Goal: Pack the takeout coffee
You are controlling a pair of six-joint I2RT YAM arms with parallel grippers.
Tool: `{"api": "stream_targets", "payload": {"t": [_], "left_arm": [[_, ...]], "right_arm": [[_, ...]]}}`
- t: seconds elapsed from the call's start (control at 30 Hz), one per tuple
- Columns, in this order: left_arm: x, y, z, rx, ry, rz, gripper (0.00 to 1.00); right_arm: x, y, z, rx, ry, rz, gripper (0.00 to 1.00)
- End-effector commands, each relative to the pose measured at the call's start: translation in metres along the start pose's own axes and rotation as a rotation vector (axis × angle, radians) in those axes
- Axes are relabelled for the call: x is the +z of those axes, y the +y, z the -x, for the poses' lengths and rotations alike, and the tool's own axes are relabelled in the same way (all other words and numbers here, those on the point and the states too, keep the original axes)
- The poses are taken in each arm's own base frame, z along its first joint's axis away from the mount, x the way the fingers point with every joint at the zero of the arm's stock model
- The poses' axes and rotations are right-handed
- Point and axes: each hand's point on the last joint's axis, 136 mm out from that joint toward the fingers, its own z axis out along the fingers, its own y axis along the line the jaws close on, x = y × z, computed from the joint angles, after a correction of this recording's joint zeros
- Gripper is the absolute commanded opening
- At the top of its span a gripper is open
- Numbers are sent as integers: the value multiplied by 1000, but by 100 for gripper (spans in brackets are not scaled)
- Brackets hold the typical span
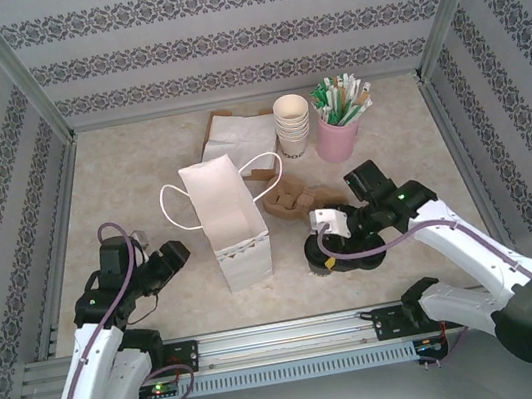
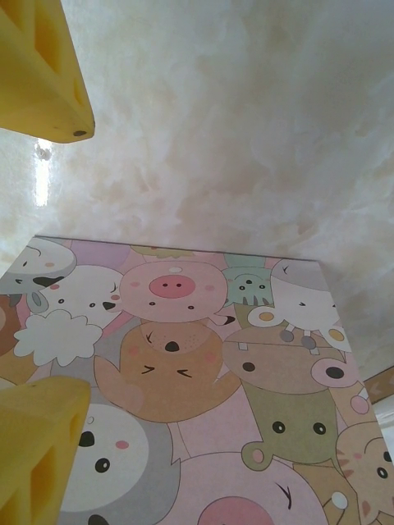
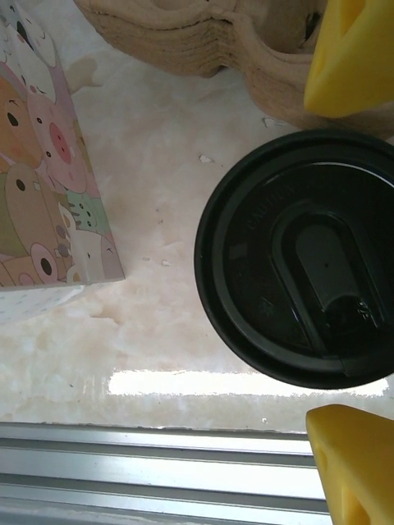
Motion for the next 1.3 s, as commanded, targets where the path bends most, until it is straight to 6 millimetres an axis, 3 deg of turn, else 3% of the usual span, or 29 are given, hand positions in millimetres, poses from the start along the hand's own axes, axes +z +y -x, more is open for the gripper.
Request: {"api": "stream_targets", "payload": {"t": [0.0, 0.1, 0.4, 0.83, 0.97, 1.27], "left_arm": [[-6, -15, 6, 44, -21, -48, 76], [-6, -14, 6, 45, -23, -40, 76], [-8, -13, 5, 46, -28, -38, 76], [-10, -13, 6, 44, -35, -37, 76], [-10, -13, 6, 42, -35, -36, 76], [-10, -13, 7, 37, -38, -36, 76]], "right_arm": [[-2, 0, 8, -31, -13, 0, 89], [1, 1, 5, -42, 3, 8, 84], [8, 4, -6, -55, 64, 22, 84], [16, 7, -16, -56, 133, 42, 70], [18, 10, -26, -57, 181, 45, 65], [23, 21, -59, -75, 332, 63, 65]]}}
